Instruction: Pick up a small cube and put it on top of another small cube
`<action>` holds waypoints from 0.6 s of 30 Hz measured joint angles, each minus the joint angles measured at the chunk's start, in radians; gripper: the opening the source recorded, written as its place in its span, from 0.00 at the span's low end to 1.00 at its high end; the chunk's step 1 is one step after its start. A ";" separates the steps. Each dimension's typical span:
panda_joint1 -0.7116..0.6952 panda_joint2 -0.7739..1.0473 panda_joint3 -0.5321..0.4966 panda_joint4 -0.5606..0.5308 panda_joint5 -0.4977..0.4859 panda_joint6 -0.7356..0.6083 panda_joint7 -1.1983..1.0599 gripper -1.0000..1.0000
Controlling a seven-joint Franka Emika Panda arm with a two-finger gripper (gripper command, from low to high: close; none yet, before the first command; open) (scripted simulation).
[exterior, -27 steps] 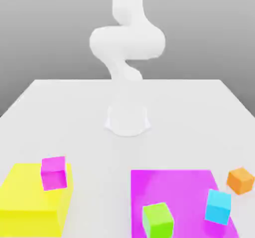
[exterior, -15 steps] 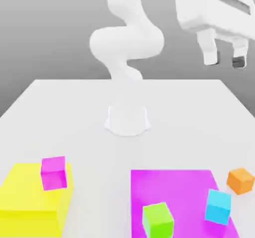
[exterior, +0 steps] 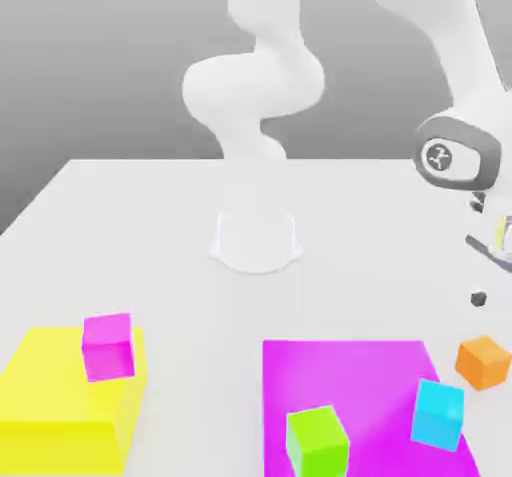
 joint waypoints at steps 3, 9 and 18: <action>0.046 0.109 -0.053 0.021 -0.049 0.083 0.030 0.50; 0.057 0.132 -0.066 0.026 -0.061 0.099 0.039 0.00; -0.030 -0.080 -0.042 -0.014 0.038 -0.069 0.010 0.00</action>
